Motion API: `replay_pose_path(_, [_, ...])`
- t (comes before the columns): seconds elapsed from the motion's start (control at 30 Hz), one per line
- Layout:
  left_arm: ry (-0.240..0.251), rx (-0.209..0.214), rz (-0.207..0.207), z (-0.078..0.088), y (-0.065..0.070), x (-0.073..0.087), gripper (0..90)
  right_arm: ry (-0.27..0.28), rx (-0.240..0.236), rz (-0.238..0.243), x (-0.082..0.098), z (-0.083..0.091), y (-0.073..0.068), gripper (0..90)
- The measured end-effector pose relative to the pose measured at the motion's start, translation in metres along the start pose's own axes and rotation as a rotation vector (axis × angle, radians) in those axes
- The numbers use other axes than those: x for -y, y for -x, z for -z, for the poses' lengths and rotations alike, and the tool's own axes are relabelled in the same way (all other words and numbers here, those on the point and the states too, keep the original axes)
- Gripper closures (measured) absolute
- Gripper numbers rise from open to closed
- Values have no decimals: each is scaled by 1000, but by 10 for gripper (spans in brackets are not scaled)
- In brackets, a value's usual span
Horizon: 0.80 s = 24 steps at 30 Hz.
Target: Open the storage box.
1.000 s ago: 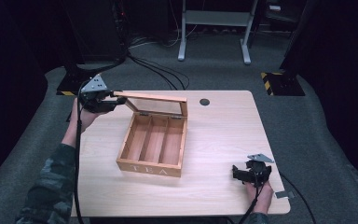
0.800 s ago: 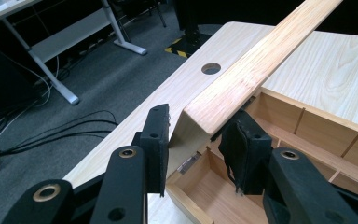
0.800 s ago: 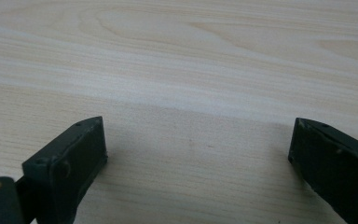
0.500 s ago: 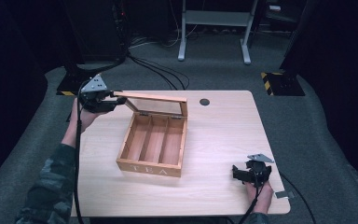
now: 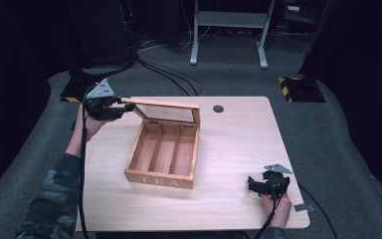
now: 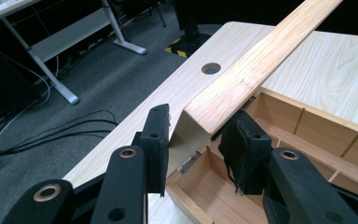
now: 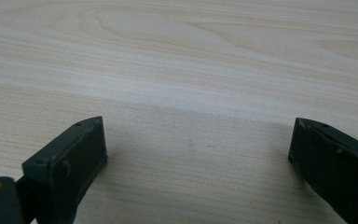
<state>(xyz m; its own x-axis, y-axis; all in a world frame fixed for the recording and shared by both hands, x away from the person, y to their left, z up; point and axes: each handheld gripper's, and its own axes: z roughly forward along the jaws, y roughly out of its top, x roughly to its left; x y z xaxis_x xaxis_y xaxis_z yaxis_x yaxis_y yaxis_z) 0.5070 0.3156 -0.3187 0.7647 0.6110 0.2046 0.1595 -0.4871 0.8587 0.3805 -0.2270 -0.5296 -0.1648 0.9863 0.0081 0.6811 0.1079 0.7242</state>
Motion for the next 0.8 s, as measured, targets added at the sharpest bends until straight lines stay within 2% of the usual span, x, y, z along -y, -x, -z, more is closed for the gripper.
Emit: replay_pose_path(0.8, [-5,-1,-4,1,1,0,628,0,0,0,0,0,0,36])
